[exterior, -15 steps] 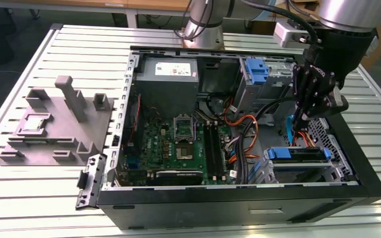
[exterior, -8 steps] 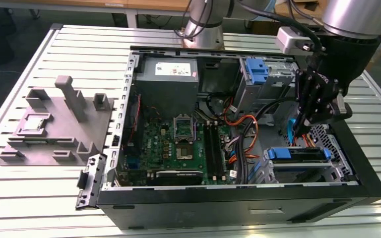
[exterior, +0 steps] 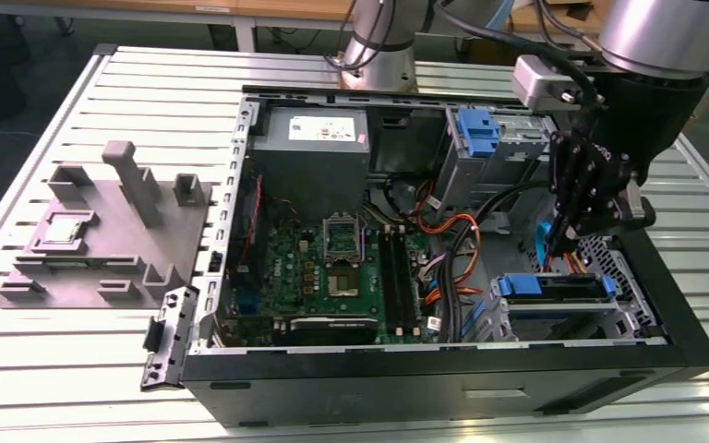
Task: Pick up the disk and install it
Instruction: 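Insert the second disk wire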
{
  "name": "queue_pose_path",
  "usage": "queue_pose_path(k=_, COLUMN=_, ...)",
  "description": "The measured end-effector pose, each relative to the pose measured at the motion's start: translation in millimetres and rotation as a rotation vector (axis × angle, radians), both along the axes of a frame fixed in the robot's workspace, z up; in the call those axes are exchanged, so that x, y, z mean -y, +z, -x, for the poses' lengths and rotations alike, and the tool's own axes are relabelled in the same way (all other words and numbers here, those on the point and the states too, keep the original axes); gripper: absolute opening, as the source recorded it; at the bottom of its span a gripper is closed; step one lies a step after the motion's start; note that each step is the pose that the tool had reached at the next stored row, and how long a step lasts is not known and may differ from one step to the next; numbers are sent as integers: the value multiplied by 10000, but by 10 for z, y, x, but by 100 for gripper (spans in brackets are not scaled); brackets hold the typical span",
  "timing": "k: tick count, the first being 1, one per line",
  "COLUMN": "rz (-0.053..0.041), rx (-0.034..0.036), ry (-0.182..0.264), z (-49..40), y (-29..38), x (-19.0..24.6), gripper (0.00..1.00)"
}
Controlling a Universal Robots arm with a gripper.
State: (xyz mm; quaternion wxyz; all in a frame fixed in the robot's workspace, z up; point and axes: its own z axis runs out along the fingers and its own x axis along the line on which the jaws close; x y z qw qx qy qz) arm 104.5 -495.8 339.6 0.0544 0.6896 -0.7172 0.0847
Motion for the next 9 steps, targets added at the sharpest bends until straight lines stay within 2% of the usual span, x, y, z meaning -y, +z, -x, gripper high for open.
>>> queue_pose_path(k=1, rz=-42, rx=1, ry=0, z=0, y=1, x=15, gripper=16)
queue_pose_path(k=2, rz=-128, rx=1, ry=-1, z=0, y=0, x=29, gripper=16)
queue_pose_path(k=5, rz=-574, rx=0, ry=-1, z=0, y=0, x=60, gripper=16)
queue_pose_path(k=6, rz=-691, rx=1, ry=-1, z=0, y=0, x=71, gripper=16)
queue_pose_path(k=7, rz=-747, rx=1, ry=-1, z=0, y=0, x=84, gripper=16)
queue_pose_path(k=9, rz=-773, rx=2, ry=0, z=0, y=-1, x=111, gripper=16)
